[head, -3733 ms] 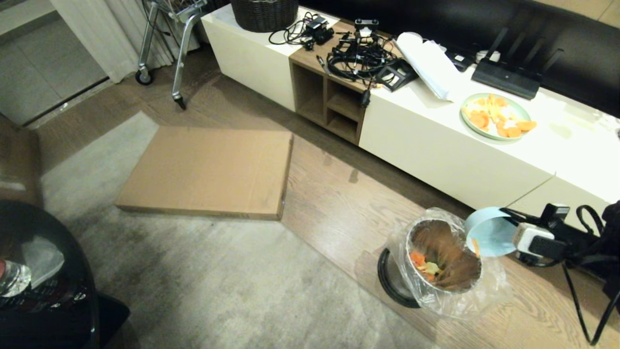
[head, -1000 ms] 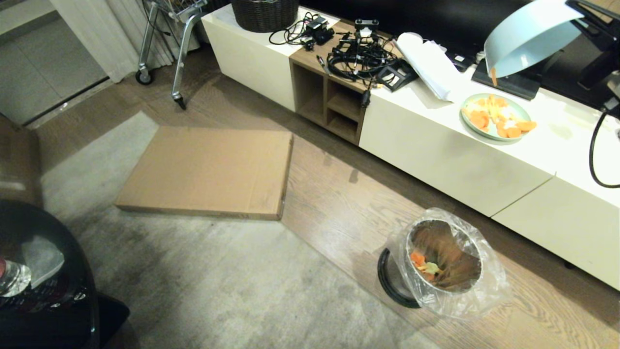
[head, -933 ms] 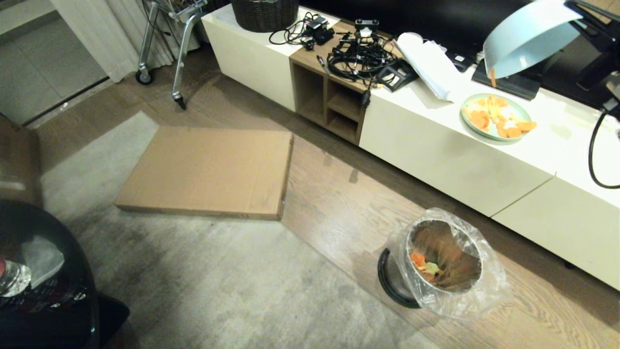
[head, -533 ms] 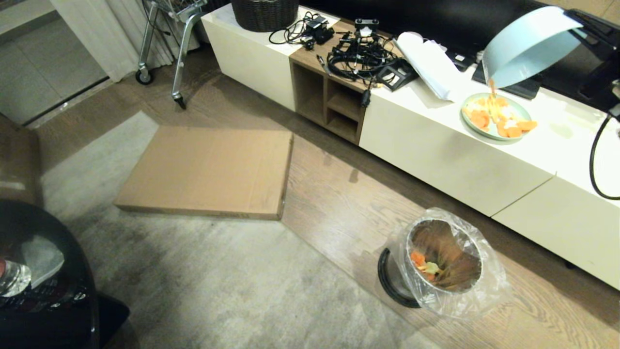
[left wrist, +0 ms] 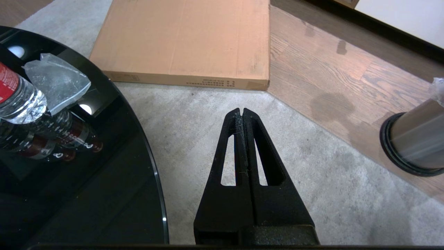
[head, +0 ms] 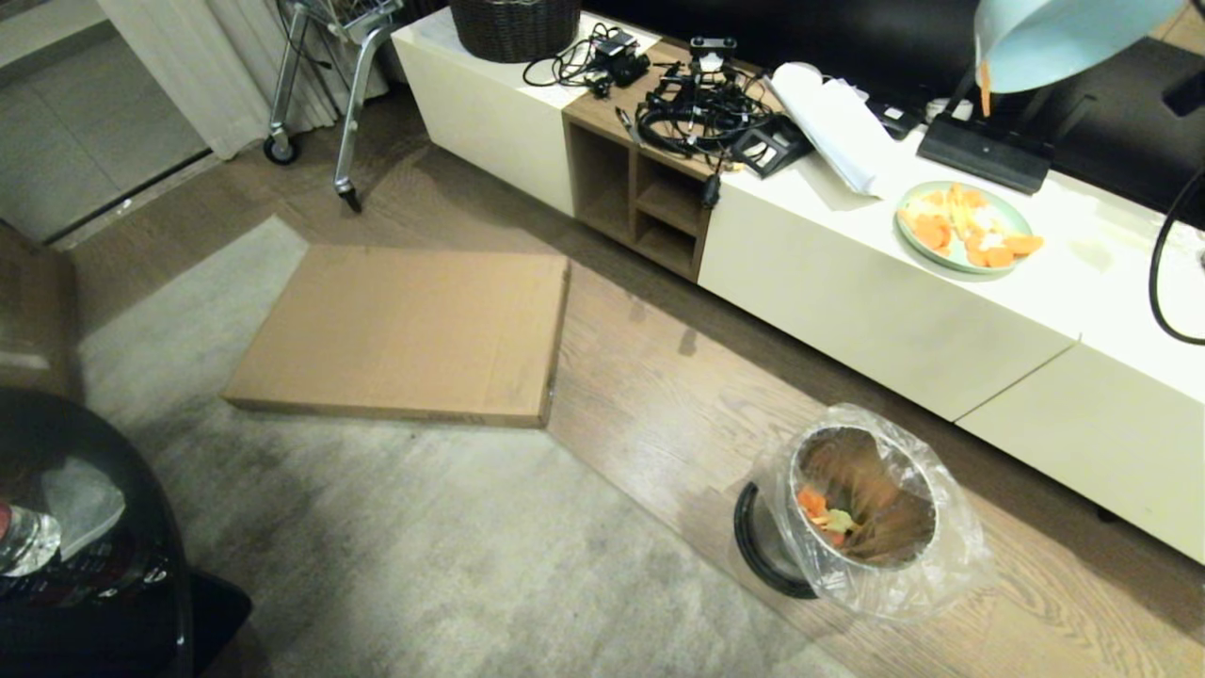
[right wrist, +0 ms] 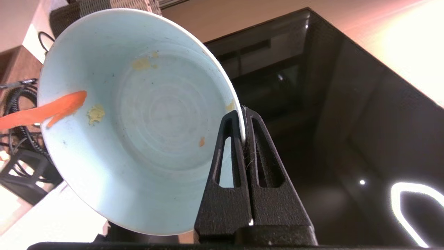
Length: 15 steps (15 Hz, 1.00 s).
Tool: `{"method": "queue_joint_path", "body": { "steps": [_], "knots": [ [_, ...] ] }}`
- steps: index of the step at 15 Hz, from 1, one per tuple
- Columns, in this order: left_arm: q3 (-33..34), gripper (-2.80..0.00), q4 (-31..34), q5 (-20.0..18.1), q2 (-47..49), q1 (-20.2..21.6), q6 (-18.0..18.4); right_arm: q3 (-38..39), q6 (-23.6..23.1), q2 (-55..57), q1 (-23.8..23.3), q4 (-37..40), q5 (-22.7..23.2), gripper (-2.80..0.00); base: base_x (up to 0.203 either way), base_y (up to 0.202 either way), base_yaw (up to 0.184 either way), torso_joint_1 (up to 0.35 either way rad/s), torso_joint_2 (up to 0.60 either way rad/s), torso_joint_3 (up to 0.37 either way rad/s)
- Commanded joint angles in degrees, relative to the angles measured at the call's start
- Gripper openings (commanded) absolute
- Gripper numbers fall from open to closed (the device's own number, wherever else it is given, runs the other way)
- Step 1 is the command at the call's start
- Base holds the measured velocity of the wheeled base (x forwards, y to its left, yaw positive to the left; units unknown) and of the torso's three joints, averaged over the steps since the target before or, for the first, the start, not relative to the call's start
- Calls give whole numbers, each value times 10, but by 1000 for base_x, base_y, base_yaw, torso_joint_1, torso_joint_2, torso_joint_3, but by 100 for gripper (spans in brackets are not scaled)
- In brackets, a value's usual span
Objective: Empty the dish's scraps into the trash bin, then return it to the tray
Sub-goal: Put the bowl back to the table
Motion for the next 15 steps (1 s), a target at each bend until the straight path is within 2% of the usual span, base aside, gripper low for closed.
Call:
{"method": "queue_joint_path", "body": {
  "steps": [1, 6, 10, 12, 15],
  "knots": [
    [0, -280, 0, 0, 0, 0, 0, 1, 5, 0, 0, -28, 2, -280, 0, 0, 0, 0, 0, 0],
    [0, -280, 0, 0, 0, 0, 0, 10, 23, 1, 1, -28, -11, -280, 0, 0, 0, 0, 0, 0],
    [0, -280, 0, 0, 0, 0, 0, 64, -5, 5, 9, -27, -30, -280, 0, 0, 0, 0, 0, 0],
    [0, -280, 0, 0, 0, 0, 0, 91, -1, 3, 8, -28, -26, -280, 0, 0, 0, 0, 0, 0],
    [0, -280, 0, 0, 0, 0, 0, 92, 2, 19, 2, -27, -42, -280, 0, 0, 0, 0, 0, 0]
  ]
}}
